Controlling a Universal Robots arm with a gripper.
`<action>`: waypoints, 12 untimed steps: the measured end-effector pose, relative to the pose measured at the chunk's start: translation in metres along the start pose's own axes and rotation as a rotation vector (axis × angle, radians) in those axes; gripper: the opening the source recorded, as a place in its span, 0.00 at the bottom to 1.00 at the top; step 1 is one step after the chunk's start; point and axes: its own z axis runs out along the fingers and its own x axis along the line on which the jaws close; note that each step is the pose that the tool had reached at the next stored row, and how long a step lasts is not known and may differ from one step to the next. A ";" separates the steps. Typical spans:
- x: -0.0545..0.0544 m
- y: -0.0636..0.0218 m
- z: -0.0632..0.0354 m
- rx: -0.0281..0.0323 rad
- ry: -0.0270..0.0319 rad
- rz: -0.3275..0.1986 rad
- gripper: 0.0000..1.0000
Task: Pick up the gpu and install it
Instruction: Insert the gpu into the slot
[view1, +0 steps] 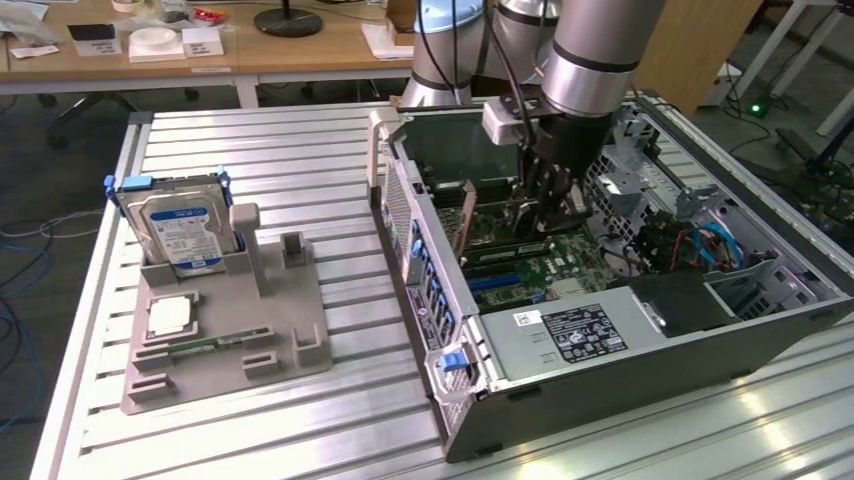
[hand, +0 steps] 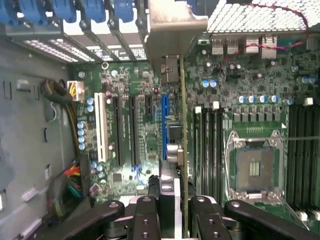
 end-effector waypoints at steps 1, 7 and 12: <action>0.000 0.0015 0.0017 0.0000 0.0000 0.000 0.28; 0.000 0.0051 0.0115 -0.0001 0.0001 0.000 0.28; 0.000 0.0051 0.0116 -0.0002 0.0002 0.000 0.28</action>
